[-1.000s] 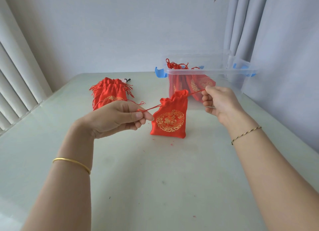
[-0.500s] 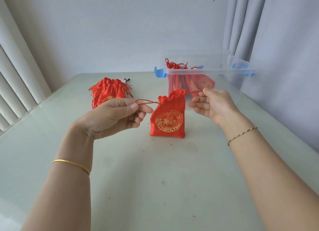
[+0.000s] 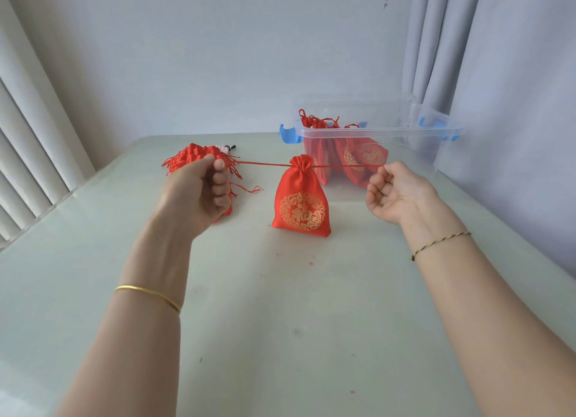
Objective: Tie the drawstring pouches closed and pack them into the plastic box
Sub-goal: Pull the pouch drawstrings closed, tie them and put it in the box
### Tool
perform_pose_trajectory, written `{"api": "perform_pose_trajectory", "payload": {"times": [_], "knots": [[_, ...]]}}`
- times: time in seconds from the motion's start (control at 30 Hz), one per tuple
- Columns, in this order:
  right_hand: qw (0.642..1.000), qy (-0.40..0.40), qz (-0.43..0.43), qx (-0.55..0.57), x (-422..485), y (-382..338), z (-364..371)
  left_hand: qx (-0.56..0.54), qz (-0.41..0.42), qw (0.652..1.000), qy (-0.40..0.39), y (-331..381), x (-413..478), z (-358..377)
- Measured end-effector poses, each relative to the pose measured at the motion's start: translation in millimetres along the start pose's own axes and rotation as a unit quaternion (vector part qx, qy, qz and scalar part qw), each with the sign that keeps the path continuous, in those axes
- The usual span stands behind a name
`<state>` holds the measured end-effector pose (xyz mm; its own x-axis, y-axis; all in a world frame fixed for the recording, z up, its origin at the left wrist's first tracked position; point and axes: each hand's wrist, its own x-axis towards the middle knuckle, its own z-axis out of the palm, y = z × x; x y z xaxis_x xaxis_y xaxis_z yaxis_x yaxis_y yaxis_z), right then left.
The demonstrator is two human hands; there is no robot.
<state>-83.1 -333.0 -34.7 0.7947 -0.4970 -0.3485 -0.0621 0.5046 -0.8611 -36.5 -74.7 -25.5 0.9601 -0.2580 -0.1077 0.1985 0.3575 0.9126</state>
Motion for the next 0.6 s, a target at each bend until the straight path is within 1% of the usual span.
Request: {"api": "perform_pose_trajectory", "payload": {"times": [0.1,0.13,0.2,0.33,0.43,0.5,0.6], "knots": [[0.998,-0.021,-0.060,-0.028,-9,-9,3,0.070,0.110,0.991,-0.015,7,-4,7],[0.995,-0.034,-0.087,-0.040,-14,-13,6,0.086,0.142,0.985,-0.035,9,-7,11],[0.986,-0.068,-0.141,-0.063,-27,-18,15,0.102,0.176,0.976,-0.080,13,-15,24],[0.961,-0.153,-0.213,-0.088,-58,-23,32,0.145,0.182,0.963,-0.133,11,-28,48],[0.946,-0.187,-0.243,-0.108,-75,-22,39,0.226,0.180,0.942,-0.169,8,-33,55],[0.934,-0.206,-0.261,-0.128,-82,-20,43,0.277,0.179,0.928,-0.171,7,-36,59],[0.913,-0.237,-0.291,-0.158,-89,-16,47,0.330,0.200,0.908,-0.163,4,-38,66]]}}
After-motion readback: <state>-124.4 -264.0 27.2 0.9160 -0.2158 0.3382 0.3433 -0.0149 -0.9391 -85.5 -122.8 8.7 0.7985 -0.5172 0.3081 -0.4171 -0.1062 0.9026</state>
